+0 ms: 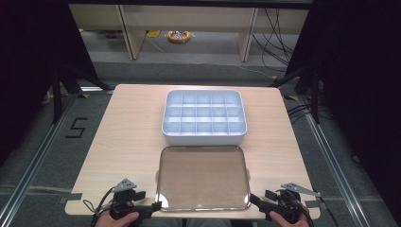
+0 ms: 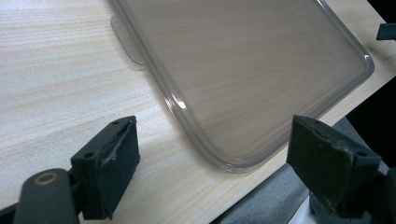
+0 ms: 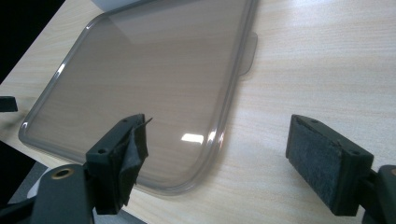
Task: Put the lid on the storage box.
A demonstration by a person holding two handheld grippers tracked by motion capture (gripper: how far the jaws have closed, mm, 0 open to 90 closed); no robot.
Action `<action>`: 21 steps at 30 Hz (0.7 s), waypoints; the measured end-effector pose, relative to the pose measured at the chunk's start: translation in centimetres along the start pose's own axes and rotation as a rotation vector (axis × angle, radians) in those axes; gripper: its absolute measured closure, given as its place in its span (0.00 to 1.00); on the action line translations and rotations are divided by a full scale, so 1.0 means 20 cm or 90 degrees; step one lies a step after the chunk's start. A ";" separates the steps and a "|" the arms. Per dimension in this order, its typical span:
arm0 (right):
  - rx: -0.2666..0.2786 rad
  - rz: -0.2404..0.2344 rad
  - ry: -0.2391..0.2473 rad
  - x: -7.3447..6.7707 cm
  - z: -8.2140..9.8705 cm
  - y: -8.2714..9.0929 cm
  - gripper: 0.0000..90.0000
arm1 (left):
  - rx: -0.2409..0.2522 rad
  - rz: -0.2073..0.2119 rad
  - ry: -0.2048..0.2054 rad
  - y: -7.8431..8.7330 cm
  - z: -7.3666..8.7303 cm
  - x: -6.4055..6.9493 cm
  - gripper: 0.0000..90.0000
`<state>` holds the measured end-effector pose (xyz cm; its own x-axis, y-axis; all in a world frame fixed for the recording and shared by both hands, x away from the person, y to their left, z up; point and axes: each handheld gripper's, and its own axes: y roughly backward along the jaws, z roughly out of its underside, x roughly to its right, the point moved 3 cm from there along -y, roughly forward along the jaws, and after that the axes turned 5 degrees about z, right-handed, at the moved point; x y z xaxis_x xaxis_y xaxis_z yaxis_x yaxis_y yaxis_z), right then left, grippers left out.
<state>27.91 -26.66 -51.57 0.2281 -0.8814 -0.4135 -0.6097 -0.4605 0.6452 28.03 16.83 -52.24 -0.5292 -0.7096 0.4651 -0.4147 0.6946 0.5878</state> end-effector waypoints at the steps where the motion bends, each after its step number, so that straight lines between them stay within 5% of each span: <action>1: 0.000 0.000 0.000 0.00 0.00 0.00 0.24 | -0.001 0.001 -0.001 0.00 0.00 0.00 0.18; 10: 0.006 -0.010 0.020 0.01 0.00 -0.01 0.25 | 0.000 0.002 0.002 0.00 0.00 0.00 0.18; 13: -0.006 -0.014 -0.003 0.00 0.00 -0.01 0.25 | 0.001 0.004 0.002 -0.01 0.00 0.00 0.20; 15: 0.002 -0.013 0.029 0.02 0.00 -0.02 0.25 | -0.001 0.007 0.000 -0.01 0.00 0.00 0.22; 16: -0.009 -0.017 -0.001 0.00 0.00 -0.02 0.25 | -0.001 0.010 0.001 -0.01 0.00 0.00 0.26; 19: -0.009 -0.017 -0.007 -0.01 -0.01 -0.03 0.26 | -0.006 0.011 -0.003 -0.02 -0.01 0.01 0.30; 21: 0.003 -0.021 0.027 0.01 -0.02 -0.05 0.26 | -0.006 0.008 -0.002 -0.03 -0.01 0.01 0.31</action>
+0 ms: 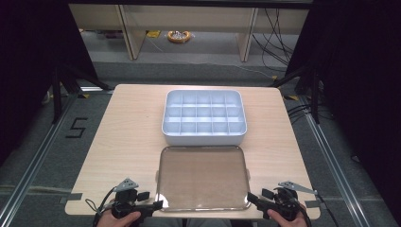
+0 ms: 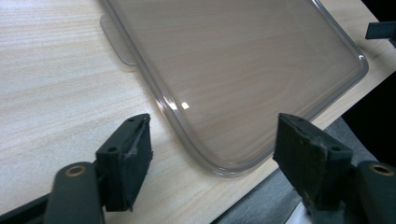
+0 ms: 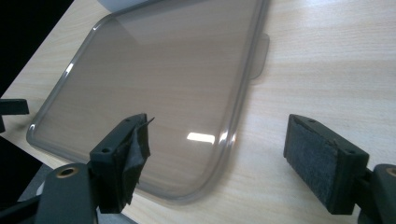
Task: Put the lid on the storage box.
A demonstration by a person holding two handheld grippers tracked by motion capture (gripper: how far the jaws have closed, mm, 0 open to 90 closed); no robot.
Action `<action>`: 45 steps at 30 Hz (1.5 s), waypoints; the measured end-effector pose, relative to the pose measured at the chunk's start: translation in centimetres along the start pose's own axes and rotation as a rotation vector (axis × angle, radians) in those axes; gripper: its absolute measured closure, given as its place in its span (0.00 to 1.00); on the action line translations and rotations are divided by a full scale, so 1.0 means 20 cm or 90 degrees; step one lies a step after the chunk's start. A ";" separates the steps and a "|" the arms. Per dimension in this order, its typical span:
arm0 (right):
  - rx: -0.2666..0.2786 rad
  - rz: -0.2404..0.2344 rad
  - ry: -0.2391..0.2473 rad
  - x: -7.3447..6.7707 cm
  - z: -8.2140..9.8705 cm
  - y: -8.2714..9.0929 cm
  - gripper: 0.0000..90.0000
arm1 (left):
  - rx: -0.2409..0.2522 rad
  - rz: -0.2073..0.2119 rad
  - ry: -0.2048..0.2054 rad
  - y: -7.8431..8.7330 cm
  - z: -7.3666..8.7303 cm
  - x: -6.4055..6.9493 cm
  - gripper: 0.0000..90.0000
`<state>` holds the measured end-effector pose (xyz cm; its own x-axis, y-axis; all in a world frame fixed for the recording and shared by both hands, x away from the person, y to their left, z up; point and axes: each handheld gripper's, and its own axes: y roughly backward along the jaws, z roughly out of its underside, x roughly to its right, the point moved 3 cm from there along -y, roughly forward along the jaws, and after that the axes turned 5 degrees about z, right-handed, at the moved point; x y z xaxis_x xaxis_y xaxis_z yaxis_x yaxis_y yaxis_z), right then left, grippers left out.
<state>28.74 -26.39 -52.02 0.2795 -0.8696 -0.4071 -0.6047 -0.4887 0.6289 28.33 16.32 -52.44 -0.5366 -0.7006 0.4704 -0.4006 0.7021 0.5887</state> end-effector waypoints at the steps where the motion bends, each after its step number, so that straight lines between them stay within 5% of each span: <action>1: -0.006 -0.002 -0.005 -0.01 0.00 0.00 0.26 | -0.004 0.000 -0.003 0.00 0.00 0.00 0.31; 5: -0.006 -0.008 -0.024 -0.03 -0.01 -0.03 0.26 | 0.004 -0.006 0.001 -0.01 -0.02 0.00 0.32; 10: -0.010 -0.019 -0.004 -0.02 -0.03 -0.07 0.26 | -0.004 -0.005 0.010 -0.04 -0.02 -0.01 0.35; 11: -0.015 -0.017 -0.029 -0.04 -0.03 -0.07 0.27 | -0.011 -0.002 0.011 -0.04 -0.02 -0.02 0.36; 12: -0.013 -0.019 -0.010 -0.02 -0.04 -0.09 0.28 | -0.013 -0.003 0.011 -0.04 -0.02 -0.02 0.37; 15: -0.029 -0.022 -0.047 -0.05 -0.04 -0.10 0.30 | -0.013 -0.005 0.012 -0.05 -0.03 -0.02 0.38; 17: -0.020 -0.020 -0.020 -0.02 -0.05 -0.12 0.32 | -0.012 -0.007 0.016 -0.06 -0.03 -0.02 0.39; 18: -0.039 -0.032 -0.079 -0.04 -0.04 -0.13 0.34 | -0.016 -0.005 0.018 -0.07 -0.03 -0.02 0.39; 20: -0.040 -0.035 -0.086 -0.04 -0.04 -0.14 0.34 | -0.020 -0.006 0.020 -0.08 -0.02 -0.01 0.39; 21: -0.048 -0.037 -0.113 -0.05 -0.04 -0.15 0.35 | -0.022 -0.005 0.017 -0.09 -0.02 -0.01 0.41; 23: -0.038 -0.037 -0.100 -0.04 -0.04 -0.15 0.35 | -0.032 -0.011 -0.005 -0.09 -0.03 -0.01 0.40; 24: -0.046 -0.039 -0.126 -0.05 -0.04 -0.15 0.35 | -0.029 -0.014 -0.004 -0.09 -0.03 -0.01 0.39; 25: -0.034 -0.041 -0.112 -0.04 -0.04 -0.15 0.35 | -0.016 -0.011 0.010 -0.10 -0.03 0.00 0.39; 27: -0.026 -0.054 -0.150 -0.03 -0.04 -0.15 0.36 | -0.009 -0.003 0.035 -0.10 -0.03 -0.01 0.40; 29: -0.031 -0.077 -0.226 -0.03 -0.02 -0.14 0.45 | -0.011 -0.005 0.026 -0.09 -0.03 -0.02 0.42; 32: -0.047 -0.090 -0.240 -0.02 0.00 -0.12 0.55 | -0.012 -0.009 0.015 -0.09 -0.03 -0.01 0.42; 36: -0.028 -0.080 -0.186 -0.01 0.00 -0.10 0.68 | -0.013 -0.007 0.007 -0.09 -0.02 -0.02 0.42; 41: -0.044 -0.121 -0.197 -0.03 0.02 -0.09 0.72 | -0.012 -0.001 0.007 -0.09 -0.02 -0.02 0.42; 44: -0.011 -0.123 -0.115 -0.04 0.00 -0.08 0.72 | -0.012 0.006 0.011 -0.09 -0.02 -0.02 0.39; 45: -0.011 -0.123 -0.115 -0.04 0.00 -0.08 0.72 | -0.012 0.007 0.015 -0.09 -0.02 -0.02 0.39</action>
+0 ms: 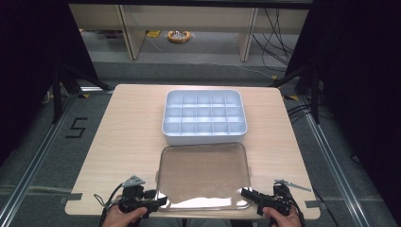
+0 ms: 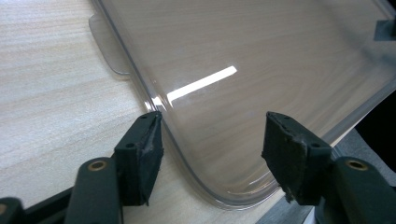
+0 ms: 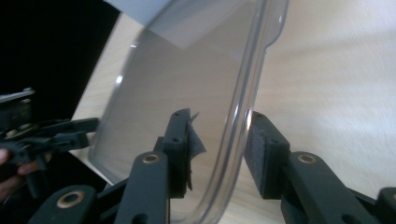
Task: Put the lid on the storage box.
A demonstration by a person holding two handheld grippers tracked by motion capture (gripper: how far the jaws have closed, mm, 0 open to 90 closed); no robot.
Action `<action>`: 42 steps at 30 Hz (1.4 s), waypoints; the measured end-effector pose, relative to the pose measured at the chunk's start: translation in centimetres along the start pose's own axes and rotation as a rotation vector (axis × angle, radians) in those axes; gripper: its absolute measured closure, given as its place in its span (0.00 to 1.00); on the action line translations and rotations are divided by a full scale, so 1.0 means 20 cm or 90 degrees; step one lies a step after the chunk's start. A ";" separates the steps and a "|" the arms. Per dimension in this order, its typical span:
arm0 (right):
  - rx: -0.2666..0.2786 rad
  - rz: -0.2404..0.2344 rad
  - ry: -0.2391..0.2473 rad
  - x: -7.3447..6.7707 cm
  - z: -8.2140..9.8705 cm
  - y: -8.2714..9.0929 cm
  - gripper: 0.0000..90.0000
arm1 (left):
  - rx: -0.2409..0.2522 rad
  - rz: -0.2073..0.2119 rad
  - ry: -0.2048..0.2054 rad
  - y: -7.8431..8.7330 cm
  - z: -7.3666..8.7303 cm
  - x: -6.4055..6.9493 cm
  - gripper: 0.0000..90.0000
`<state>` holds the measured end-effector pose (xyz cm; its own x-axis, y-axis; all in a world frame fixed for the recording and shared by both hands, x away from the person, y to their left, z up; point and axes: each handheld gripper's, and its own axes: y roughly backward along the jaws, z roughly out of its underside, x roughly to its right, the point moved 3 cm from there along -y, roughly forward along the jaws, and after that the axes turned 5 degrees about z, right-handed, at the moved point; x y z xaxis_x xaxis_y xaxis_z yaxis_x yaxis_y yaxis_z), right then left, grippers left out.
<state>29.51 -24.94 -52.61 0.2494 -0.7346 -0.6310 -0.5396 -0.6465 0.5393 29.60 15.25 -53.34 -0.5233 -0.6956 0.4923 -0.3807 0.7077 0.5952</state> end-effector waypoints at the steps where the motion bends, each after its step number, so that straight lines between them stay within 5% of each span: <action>1: -0.003 -0.001 0.023 0.00 0.00 0.01 0.72 | -0.001 0.003 0.001 0.00 0.00 0.00 0.38; 6: 0.017 -0.026 0.081 -0.05 -0.02 0.05 0.72 | 0.007 0.004 0.011 0.00 -0.01 -0.01 0.35; 8: 0.033 -0.030 0.127 -0.06 -0.03 0.05 0.72 | 0.012 0.007 0.026 0.00 -0.02 -0.03 0.34; 11: 0.026 -0.033 0.120 -0.10 -0.03 0.07 0.72 | 0.025 0.013 0.044 -0.01 -0.04 -0.05 0.33; 12: 0.035 -0.040 0.151 -0.09 -0.03 0.07 0.72 | 0.023 0.017 0.046 0.00 -0.04 -0.05 0.33; 14: 0.033 -0.047 0.131 -0.12 -0.03 0.08 0.72 | 0.029 0.025 0.060 -0.01 -0.04 -0.06 0.33; 19: 0.052 -0.055 0.200 -0.10 -0.04 0.08 0.72 | 0.030 0.034 0.074 0.00 -0.05 -0.08 0.33; 21: 0.036 -0.056 0.175 -0.12 -0.04 0.09 0.72 | 0.027 0.031 0.072 0.00 -0.05 -0.08 0.34; 22: 0.039 -0.062 0.199 -0.11 -0.04 0.09 0.72 | 0.027 0.032 0.073 0.00 -0.05 -0.08 0.34; 25: 0.034 -0.065 0.206 -0.11 -0.03 0.08 0.73 | 0.026 0.029 0.070 0.00 -0.05 -0.08 0.34; 28: 0.032 -0.061 0.199 -0.11 -0.04 0.08 0.73 | 0.025 0.012 0.049 0.01 -0.05 -0.10 0.48; 30: 0.029 -0.060 0.179 -0.11 -0.04 0.08 0.73 | 0.028 0.020 0.060 0.01 -0.05 -0.11 0.57; 31: 0.039 -0.053 0.194 -0.08 -0.05 0.07 0.73 | 0.032 0.018 0.057 0.01 -0.05 -0.12 0.61; 34: 0.012 -0.044 0.155 -0.10 -0.04 0.07 0.72 | 0.045 0.019 0.049 0.02 -0.05 -0.12 0.63; 35: 0.013 -0.025 0.178 -0.07 -0.04 0.07 0.72 | 0.055 0.024 0.048 0.02 -0.05 -0.12 0.66; 36: 0.002 -0.009 0.155 -0.08 -0.03 0.07 0.72 | 0.062 0.027 0.045 0.02 -0.06 -0.11 0.68; 39: 0.003 0.012 0.186 -0.06 -0.04 0.06 0.71 | 0.082 0.032 0.029 0.04 -0.07 -0.11 0.73; 42: -0.013 0.046 0.182 -0.07 -0.03 0.05 0.71 | 0.106 0.048 0.049 0.05 -0.08 -0.10 0.76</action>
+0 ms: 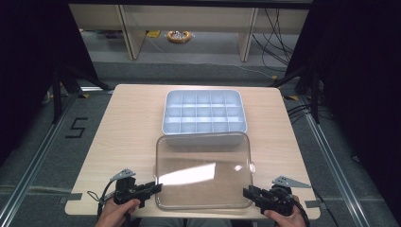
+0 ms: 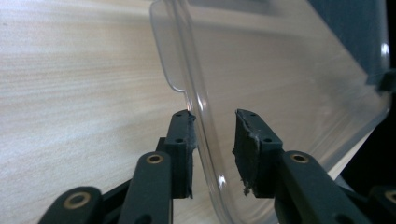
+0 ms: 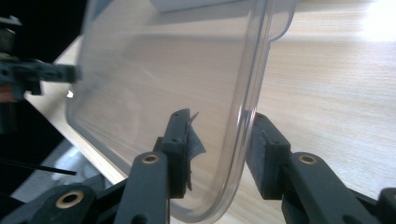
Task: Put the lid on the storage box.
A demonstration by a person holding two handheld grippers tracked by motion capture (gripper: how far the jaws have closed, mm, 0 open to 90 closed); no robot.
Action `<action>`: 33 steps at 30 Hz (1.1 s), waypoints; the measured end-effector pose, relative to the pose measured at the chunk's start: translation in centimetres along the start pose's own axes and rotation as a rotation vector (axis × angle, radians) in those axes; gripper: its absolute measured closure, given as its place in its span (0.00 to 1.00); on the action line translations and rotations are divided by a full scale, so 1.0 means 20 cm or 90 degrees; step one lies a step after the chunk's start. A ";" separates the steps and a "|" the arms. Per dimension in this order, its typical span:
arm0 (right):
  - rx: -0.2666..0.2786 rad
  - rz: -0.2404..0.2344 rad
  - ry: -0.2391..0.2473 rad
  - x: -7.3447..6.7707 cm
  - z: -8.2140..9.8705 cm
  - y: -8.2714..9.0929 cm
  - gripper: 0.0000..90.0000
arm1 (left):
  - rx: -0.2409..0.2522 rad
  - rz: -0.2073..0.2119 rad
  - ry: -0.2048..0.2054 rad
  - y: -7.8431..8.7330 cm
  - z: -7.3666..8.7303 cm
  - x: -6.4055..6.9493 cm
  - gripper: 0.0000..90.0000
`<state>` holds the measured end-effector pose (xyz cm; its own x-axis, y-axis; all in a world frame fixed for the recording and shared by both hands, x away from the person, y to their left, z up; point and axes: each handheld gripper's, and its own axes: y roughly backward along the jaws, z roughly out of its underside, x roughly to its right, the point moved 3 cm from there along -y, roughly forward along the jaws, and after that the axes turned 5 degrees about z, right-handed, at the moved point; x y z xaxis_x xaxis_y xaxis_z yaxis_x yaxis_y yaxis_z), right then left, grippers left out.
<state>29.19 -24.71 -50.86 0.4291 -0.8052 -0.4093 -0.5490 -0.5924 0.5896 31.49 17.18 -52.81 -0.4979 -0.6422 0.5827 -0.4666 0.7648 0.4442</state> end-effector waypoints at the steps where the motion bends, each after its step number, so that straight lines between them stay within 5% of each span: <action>1: -0.005 0.014 0.013 0.00 0.00 0.00 0.71 | 0.009 0.007 0.001 0.00 0.00 0.00 0.78; 4: -0.007 0.040 0.035 0.01 0.00 -0.01 0.71 | 0.029 0.011 -0.010 0.01 -0.02 0.03 0.78; 5: -0.021 0.041 0.016 -0.01 0.01 -0.02 0.71 | 0.028 0.009 -0.017 0.02 -0.02 0.03 0.78; 6: -0.020 0.056 0.047 0.00 0.00 -0.02 0.71 | 0.031 0.011 -0.024 0.02 -0.02 0.04 0.78; 9: -0.017 0.074 0.061 0.00 0.00 -0.01 0.72 | 0.036 0.005 -0.045 0.03 -0.03 0.06 0.81; 10: -0.019 0.078 0.033 -0.02 0.00 -0.01 0.72 | 0.035 -0.002 -0.057 0.03 -0.03 0.07 0.82; 16: 0.002 0.074 0.062 -0.03 -0.02 -0.01 0.72 | 0.053 -0.024 -0.073 0.06 -0.05 0.10 0.82; 19: 0.006 0.086 0.047 -0.03 -0.04 0.00 0.71 | 0.061 -0.014 -0.087 0.07 -0.07 0.11 0.81; 22: 0.019 0.071 0.031 -0.03 -0.08 0.00 0.70 | 0.069 -0.021 -0.100 0.07 -0.11 0.13 0.79; 24: 0.032 0.078 0.047 -0.02 -0.12 -0.01 0.70 | 0.074 -0.030 -0.117 0.07 -0.14 0.15 0.79; 25: 0.028 0.076 0.021 -0.04 -0.13 -0.01 0.69 | 0.075 -0.040 -0.126 0.07 -0.16 0.15 0.78; 26: 0.033 0.085 0.051 -0.01 -0.16 -0.01 0.69 | 0.080 -0.043 -0.129 0.07 -0.18 0.15 0.78; 27: 0.037 0.077 0.030 -0.03 -0.17 -0.02 0.69 | 0.082 -0.047 -0.129 0.06 -0.20 0.15 0.78; 29: 0.054 0.083 0.057 -0.01 -0.22 -0.03 0.69 | 0.090 -0.054 -0.129 0.05 -0.23 0.14 0.78; 33: 0.062 0.087 0.059 -0.01 -0.31 -0.04 0.69 | 0.100 -0.072 -0.135 0.02 -0.31 0.13 0.79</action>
<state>33.94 -23.90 -47.00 0.4078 -0.8750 -0.2607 -0.6716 -0.4809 0.5636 34.59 16.15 -47.01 -0.5709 -0.7317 0.3724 -0.6267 0.6814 0.3780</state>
